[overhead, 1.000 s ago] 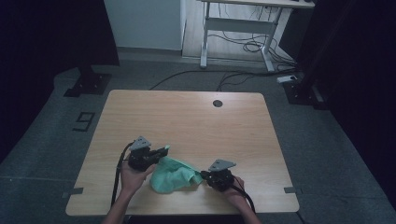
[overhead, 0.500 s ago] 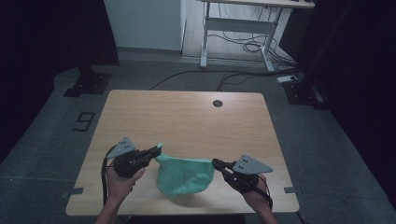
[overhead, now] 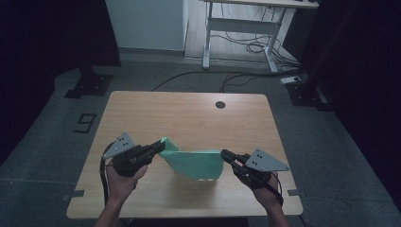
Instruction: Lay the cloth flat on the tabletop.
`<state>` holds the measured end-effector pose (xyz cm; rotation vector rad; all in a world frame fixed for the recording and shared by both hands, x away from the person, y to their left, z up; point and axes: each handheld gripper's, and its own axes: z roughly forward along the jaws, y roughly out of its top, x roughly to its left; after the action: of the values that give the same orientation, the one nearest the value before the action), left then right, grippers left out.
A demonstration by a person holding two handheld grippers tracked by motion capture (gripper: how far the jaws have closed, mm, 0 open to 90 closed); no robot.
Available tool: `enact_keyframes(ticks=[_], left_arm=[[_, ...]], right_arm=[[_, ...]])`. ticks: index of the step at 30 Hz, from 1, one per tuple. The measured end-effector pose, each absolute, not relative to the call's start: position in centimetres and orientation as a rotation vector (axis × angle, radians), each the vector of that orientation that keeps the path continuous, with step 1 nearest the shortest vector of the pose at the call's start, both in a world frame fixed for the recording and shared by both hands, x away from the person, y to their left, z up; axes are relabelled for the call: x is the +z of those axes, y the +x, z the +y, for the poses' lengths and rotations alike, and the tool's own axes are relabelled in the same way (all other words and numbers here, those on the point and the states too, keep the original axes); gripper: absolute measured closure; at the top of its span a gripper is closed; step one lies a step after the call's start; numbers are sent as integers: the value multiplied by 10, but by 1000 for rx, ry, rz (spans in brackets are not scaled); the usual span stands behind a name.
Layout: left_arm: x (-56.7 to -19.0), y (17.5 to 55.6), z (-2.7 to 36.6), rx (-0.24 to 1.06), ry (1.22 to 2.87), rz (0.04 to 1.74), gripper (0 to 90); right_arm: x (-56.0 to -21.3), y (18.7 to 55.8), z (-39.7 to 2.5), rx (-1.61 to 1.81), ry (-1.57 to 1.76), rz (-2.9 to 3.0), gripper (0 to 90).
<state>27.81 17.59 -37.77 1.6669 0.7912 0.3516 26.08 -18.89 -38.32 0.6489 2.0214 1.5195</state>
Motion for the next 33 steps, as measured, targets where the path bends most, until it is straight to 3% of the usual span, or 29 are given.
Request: enact_keyframes(ticks=[8,12,15,18,20,21,24,33], left_arm=[[-374,280,173,366,1653,808,868],[-370,317,159,388,1655,874,854],[-387,366,147,344,1670,980,822],[-413,402,138,228,1687,1086,636],[-427,409,132,224,1729,1123,491],[-432,408,131,255,1747,1128,468],[-444,403,134,274,1767,1128,414],[-479,397,141,250,1859,1162,430]], right_arm=[[-387,264,-191,1524,654,2024,868],[-384,291,-189,1465,679,2030,866],[-396,341,-192,1430,832,2064,866],[-419,388,-199,1375,1022,2067,827],[-440,411,-202,1344,1142,2046,652],[-447,416,-202,1304,1174,2034,582],[-461,413,-200,1273,1200,2009,527],[-484,375,-187,1303,1122,2119,523]])
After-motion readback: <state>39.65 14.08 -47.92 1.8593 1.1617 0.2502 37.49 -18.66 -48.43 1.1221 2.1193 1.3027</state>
